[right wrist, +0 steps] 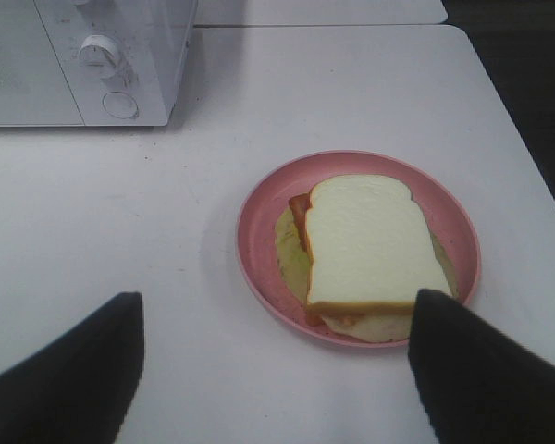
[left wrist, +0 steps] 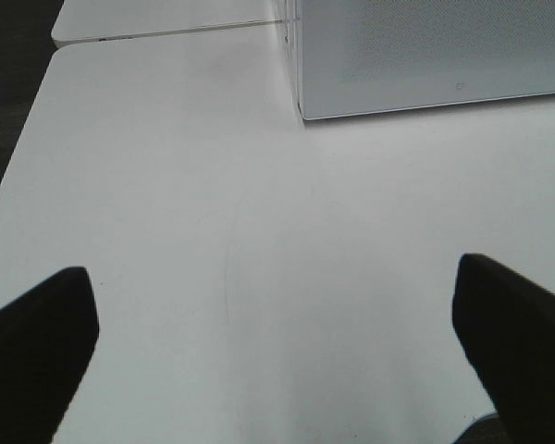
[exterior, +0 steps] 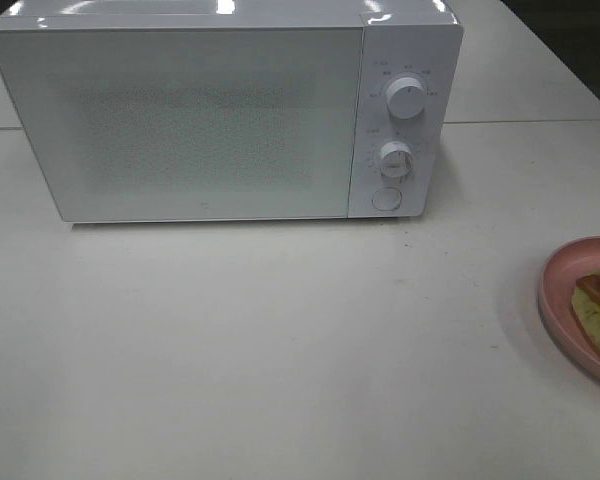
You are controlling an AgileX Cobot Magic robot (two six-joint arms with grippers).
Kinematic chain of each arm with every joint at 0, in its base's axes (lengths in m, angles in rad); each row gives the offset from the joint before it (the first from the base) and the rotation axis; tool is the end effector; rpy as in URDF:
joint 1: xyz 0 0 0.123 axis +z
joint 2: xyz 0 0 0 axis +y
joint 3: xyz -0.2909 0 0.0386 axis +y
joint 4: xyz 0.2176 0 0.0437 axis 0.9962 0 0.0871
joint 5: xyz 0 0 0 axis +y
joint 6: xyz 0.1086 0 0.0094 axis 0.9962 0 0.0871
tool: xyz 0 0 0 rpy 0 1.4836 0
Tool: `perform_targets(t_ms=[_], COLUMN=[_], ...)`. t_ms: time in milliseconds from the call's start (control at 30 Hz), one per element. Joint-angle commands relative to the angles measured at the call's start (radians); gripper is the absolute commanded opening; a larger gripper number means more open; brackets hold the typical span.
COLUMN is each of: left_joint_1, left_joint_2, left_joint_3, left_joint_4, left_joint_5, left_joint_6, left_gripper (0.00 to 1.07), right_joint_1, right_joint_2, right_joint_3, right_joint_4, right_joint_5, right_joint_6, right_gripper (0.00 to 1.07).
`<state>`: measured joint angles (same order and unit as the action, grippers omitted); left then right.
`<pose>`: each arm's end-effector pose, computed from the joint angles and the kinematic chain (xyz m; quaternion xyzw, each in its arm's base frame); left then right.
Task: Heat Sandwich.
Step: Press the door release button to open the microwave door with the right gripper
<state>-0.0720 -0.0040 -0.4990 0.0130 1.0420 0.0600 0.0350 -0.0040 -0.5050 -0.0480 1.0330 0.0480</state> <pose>-0.0233 0.0029 0.2560 0.0557 0.8457 0.0033 0.5308 -0.0235 -0.0053 0.2585 0.0062 0.8433 -0.0017 0.5375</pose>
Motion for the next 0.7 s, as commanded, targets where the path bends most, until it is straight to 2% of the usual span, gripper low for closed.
perform_targets(t_ms=[33, 567, 700], left_joint_1=[-0.007, -0.007, -0.007], left_joint_2=[-0.028, -0.028, -0.028], left_joint_3=[0.004, 0.004, 0.004], left_joint_4=[0.002, 0.002, 0.002], left_joint_5=[-0.010, -0.010, -0.010], left_joint_6=[-0.001, -0.001, -0.001], left_gripper=[1.01, 1.01, 1.01], right_joint_1=[0.006, 0.006, 0.006], right_joint_2=[-0.027, -0.024, 0.015], right_joint_3=[0.000, 0.000, -0.030], right_joint_4=[0.001, 0.002, 0.010], right_joint_5=[-0.002, -0.004, -0.006], right_joint_6=[-0.003, -0.003, -0.002], right_gripper=[0.76, 0.76, 0.76])
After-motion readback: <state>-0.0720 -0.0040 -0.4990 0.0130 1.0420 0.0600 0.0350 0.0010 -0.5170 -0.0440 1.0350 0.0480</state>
